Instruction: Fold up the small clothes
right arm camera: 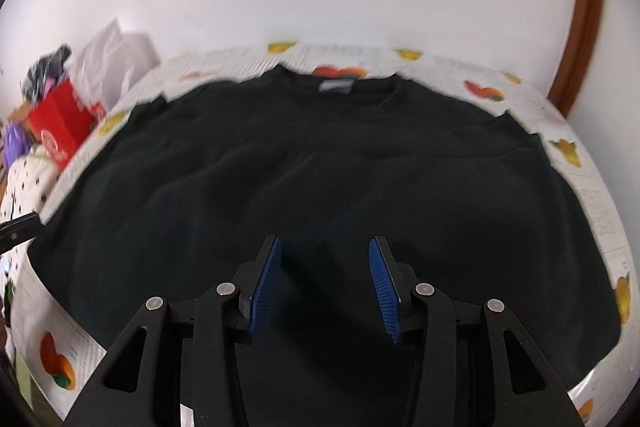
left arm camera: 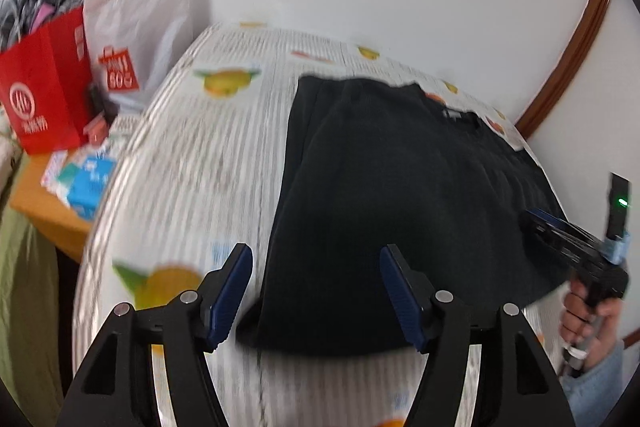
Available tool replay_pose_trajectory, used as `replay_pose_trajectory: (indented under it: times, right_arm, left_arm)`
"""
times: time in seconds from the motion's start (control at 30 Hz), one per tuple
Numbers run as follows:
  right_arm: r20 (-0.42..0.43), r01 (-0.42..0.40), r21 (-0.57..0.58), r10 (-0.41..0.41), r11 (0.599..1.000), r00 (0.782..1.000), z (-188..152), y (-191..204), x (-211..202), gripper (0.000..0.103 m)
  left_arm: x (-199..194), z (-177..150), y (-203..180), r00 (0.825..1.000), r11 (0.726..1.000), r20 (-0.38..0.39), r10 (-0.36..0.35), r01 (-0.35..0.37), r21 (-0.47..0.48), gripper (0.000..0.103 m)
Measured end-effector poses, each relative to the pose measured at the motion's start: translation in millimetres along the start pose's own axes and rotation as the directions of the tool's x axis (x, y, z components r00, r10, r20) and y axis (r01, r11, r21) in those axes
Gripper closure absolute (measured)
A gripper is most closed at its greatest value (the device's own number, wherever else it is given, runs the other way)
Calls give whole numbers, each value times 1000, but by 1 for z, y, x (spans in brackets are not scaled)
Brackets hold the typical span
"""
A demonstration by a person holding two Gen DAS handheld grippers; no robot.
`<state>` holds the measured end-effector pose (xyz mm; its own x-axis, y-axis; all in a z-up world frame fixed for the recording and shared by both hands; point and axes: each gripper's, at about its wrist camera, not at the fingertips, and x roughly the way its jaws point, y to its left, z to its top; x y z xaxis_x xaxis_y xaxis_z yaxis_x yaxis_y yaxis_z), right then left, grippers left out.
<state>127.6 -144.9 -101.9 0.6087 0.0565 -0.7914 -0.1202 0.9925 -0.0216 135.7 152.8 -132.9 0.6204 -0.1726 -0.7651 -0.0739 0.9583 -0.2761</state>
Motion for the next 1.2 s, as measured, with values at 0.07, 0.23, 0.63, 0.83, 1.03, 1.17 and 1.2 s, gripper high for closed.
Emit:
replay_pose_trajectory:
  times: [0.07,0.23,0.63,0.83,1.03,1.17,1.2]
  right_arm:
    - [-36,30,6,-30,1000,999,-5,5,15,58]
    - [-20,70,30,-69,997,997,-3,6,26,58]
    - [9,85,18,-85,996,996,-7,7,27,57]
    - [29,96,7,-96,995,995,-12,10,26,57]
    - [33,97,5,-97,995,995,-12,10,26,57]
    - [15,108,-21,-108,994,994,-10,13,25,57]
    - [-5,114,-20,-114,993,993,-7,14,23,56]
  left_arm:
    - [-3,-12,4,1000,1000,-6,-9,9,-7,39]
    - [-7,-36,13,999,999,-17,-39,39,-32,39]
    - [3,-55,15,983,969,5,-185,183,-168,39]
    - [15,-46,4,984,964,43,-170,175,-198,41]
    - [21,-39,-4,992,974,42,-118,124,-192,47]
    - [19,-39,1,995,975,38,-96,102,-200,58]
    - [18,-39,3,995,973,36,-95,100,-207,58]
